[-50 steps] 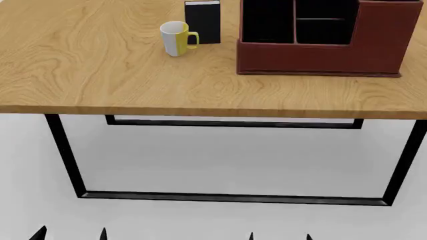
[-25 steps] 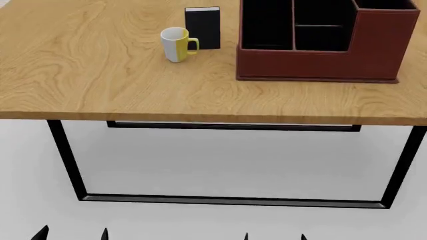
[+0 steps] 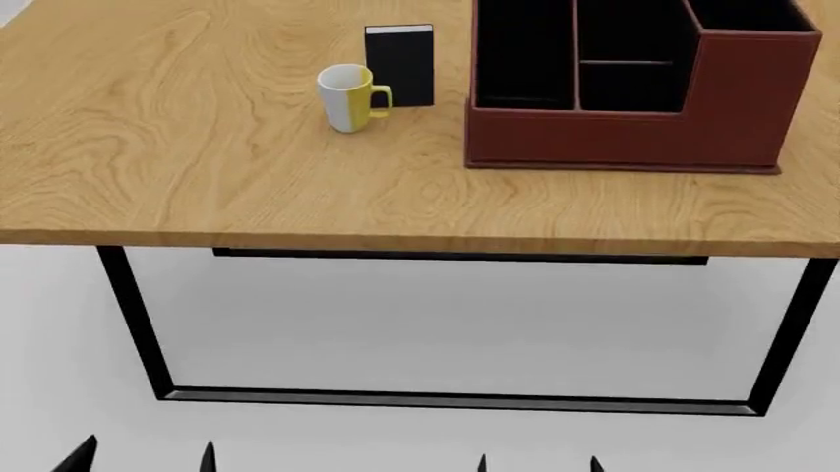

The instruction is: Pick up the book and place it in the back compartment of the caddy.

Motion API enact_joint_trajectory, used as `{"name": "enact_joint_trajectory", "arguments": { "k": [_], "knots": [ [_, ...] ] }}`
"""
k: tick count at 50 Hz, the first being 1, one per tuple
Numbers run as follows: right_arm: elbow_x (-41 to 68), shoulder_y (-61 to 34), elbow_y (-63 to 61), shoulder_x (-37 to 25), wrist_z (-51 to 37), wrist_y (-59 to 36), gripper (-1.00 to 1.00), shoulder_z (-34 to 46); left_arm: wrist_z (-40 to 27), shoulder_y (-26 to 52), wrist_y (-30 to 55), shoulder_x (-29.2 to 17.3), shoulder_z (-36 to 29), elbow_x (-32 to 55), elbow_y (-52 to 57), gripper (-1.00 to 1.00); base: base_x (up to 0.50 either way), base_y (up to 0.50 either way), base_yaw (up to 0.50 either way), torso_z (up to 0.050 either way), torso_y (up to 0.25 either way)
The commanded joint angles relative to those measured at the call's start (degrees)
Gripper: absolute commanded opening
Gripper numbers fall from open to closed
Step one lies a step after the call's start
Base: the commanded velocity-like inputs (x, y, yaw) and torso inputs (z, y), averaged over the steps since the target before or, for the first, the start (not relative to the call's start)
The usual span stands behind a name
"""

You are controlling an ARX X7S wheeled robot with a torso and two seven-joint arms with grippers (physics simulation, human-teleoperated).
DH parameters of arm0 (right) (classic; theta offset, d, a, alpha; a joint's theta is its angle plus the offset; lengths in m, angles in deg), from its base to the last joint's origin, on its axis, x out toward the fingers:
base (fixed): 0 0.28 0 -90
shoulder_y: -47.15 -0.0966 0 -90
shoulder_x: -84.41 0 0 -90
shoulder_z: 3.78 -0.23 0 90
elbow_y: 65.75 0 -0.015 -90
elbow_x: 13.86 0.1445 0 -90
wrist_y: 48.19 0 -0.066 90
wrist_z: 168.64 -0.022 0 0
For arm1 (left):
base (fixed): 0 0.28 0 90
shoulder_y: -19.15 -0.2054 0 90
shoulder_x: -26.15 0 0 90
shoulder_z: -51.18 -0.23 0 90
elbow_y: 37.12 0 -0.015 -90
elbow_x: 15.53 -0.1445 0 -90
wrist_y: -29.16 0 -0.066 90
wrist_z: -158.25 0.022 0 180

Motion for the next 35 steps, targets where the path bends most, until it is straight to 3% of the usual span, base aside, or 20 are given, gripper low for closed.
{"name": "enact_joint_trajectory", "arguments": {
  "k": [1,6,7,8,13,28,29,35],
  "knots": [
    [0.8,0.1,-0.8,-0.8,-1.0,-0.2,1.00,0.9,-1.1,0.2,0.2,-0.7,-0.8,0.6,1.7,1.00,0.00,0.00,0.00,0.000,0.000],
    [1.0,-0.2,-2.9,-1.7,-1.9,-1.1,1.00,0.4,-1.3,0.6,2.4,-1.3,-1.1,1.1,2.9,1.00,0.00,0.00,0.00,0.000,0.000],
    [1.1,-1.3,-11.5,-4.3,-4.2,-8.7,1.00,-3.0,-0.8,3.0,8.2,-2.2,-0.8,2.6,6.9,1.00,0.00,0.00,0.00,0.000,0.000],
    [1.2,-1.3,-16.4,-4.6,-4.4,-9.8,1.00,-3.2,-0.8,3.2,8.8,-2.4,-0.9,2.5,7.2,1.00,0.00,0.00,0.00,0.000,0.000],
    [1.4,-1.6,-21.4,-5.7,-5.8,-13.2,1.00,-4.6,-0.3,4.1,11.6,-3.4,-0.8,3.8,9.2,1.00,0.00,0.00,0.00,0.000,0.000],
    [1.3,-4.1,-34.4,-9.7,-10.6,-23.7,1.00,-11.4,-0.5,5.4,15.0,-4.7,-0.7,5.3,11.4,1.00,0.00,0.00,0.00,0.000,0.000],
    [1.6,-6.7,-40.5,-11.5,-12.4,-30.6,1.00,-15.2,-0.4,6.1,15.0,-4.9,-1.0,5.1,11.3,1.00,0.00,0.00,0.00,0.000,0.000],
    [1.8,-10.9,-46.0,-14.4,-13.4,-38.4,1.00,-18.2,-0.4,6.8,15.1,-5.3,-1.4,5.0,11.0,1.00,0.00,0.00,0.00,0.000,0.000]
  ]
}}
